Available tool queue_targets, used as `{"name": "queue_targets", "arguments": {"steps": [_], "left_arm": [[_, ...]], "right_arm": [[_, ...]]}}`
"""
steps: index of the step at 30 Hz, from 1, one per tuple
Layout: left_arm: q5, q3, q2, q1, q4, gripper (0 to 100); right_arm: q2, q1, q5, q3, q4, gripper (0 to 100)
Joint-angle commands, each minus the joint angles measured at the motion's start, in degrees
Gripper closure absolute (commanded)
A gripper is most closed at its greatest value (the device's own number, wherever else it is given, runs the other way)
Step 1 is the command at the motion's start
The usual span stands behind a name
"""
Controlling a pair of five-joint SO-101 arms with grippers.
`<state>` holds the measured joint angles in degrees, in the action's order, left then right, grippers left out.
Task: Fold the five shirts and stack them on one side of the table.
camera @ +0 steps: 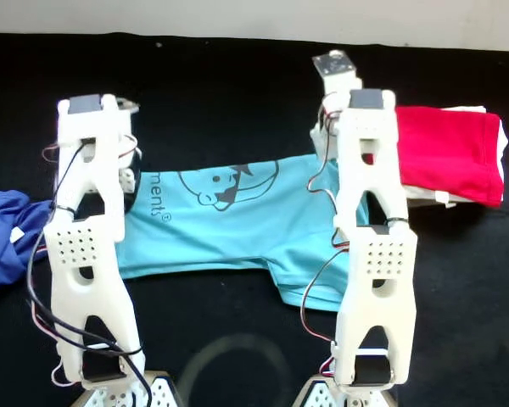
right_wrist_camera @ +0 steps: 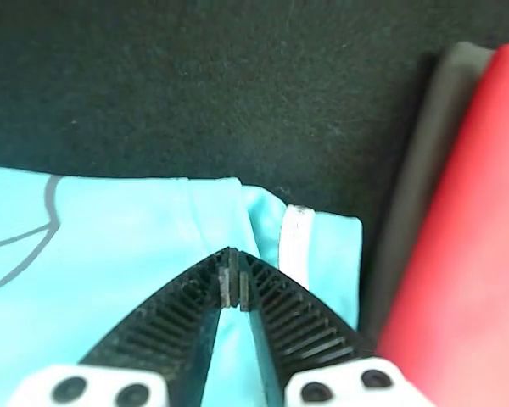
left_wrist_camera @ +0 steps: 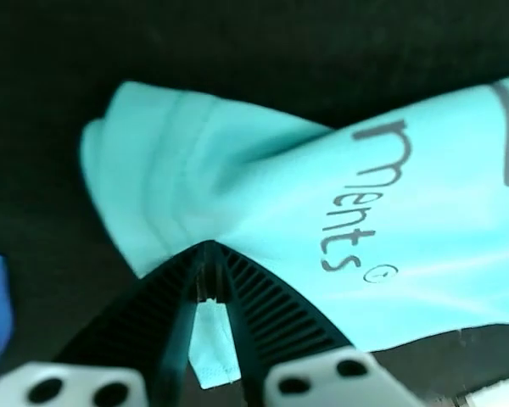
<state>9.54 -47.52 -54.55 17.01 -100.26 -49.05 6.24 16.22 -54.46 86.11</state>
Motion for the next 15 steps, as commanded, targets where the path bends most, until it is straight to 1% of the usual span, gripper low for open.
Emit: {"name": "queue_targets", "arguments": {"steps": [1, 8, 10, 13, 15], "left_arm": [[0.6, -0.4, 3.4, 1.1, -1.0, 99], [0.7, 16.1, 19.5, -1.0, -0.5, 99], [0.7, 21.7, 25.2, -1.6, 0.4, 99], [0.7, 33.7, 34.4, -2.3, 5.1, 99], [0.7, 44.0, 40.4, -2.4, 11.0, 99]], "right_arm": [[0.7, 0.3, -0.5, -9.0, 5.2, 98.5], [0.4, 0.6, -0.4, -22.9, 14.5, 98.5], [0.7, 0.4, -0.4, -25.5, 15.0, 98.5], [0.9, 0.3, -0.4, -27.7, 15.1, 98.5], [2.4, 0.6, -0.6, -27.5, 15.2, 98.5]]}}
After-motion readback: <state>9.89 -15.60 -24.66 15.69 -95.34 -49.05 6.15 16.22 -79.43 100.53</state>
